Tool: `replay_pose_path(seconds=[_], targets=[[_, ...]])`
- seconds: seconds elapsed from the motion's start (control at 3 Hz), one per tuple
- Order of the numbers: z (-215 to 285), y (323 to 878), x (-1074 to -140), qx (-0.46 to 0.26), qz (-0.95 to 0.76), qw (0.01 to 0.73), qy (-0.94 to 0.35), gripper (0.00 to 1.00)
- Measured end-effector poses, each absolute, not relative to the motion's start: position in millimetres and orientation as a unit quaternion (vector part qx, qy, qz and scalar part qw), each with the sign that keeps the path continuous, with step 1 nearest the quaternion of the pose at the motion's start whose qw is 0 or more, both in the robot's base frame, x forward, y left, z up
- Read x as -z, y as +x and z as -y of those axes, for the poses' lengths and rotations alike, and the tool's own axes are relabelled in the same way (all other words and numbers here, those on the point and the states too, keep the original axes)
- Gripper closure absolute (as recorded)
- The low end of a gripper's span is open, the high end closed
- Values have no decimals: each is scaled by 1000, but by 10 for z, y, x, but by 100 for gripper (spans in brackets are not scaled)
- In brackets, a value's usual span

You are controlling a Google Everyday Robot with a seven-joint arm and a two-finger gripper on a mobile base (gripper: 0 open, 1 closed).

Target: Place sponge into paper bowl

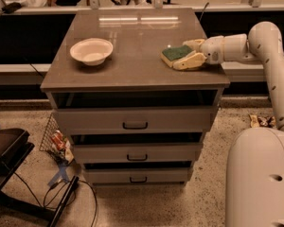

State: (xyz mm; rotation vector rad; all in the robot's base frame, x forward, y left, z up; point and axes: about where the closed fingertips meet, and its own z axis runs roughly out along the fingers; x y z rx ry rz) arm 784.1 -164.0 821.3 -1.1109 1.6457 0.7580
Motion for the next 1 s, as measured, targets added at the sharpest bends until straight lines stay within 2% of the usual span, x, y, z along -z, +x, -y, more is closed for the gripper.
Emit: replay_pose_path(seconds=[1.0], targets=[[1541,7864,-8179,-317,-674,484,-459,96]])
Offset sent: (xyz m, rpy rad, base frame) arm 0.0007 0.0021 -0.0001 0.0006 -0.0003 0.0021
